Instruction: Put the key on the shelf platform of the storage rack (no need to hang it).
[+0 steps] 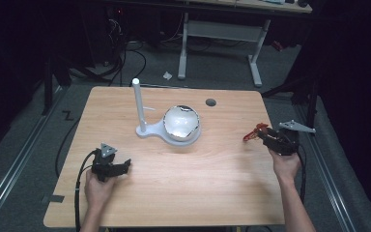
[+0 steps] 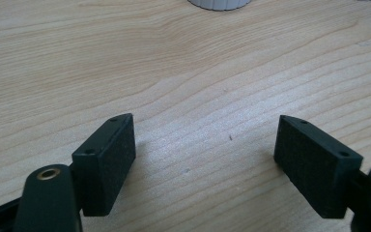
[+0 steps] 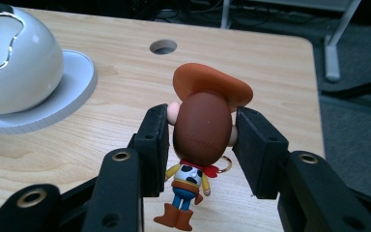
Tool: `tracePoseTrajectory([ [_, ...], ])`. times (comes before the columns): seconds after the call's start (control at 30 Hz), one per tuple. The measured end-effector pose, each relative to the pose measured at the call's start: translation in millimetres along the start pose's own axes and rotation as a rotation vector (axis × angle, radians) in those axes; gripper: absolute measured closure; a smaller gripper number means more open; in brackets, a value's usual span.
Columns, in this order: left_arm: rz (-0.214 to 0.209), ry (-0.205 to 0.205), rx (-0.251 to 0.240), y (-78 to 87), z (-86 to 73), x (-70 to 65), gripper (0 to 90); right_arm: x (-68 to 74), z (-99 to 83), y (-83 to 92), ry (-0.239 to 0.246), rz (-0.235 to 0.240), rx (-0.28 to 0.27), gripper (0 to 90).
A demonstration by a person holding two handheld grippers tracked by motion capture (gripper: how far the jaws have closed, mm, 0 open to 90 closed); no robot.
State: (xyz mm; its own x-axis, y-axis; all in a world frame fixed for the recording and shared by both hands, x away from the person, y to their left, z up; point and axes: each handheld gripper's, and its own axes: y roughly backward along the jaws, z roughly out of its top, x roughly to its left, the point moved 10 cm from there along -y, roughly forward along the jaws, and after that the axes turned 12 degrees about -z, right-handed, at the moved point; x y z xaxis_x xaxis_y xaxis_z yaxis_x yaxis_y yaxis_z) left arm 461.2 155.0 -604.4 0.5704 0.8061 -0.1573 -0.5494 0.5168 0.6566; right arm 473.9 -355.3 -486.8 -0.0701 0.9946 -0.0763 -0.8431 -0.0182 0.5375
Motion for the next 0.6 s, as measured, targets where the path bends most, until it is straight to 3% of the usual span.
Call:
tracePoseTrajectory([
  [0.27, 0.003, -0.001, 0.001, 0.0, 0.0, 0.0, 23.2, 6.8, 12.7, 24.1, 0.053, 0.011, -0.030, 57.8],
  [0.6, 0.003, -0.001, 0.000, 0.0, 0.0, 0.1, 23.2, 26.2, 16.9, 44.7, 0.091, 0.076, -0.035, 57.8],
])
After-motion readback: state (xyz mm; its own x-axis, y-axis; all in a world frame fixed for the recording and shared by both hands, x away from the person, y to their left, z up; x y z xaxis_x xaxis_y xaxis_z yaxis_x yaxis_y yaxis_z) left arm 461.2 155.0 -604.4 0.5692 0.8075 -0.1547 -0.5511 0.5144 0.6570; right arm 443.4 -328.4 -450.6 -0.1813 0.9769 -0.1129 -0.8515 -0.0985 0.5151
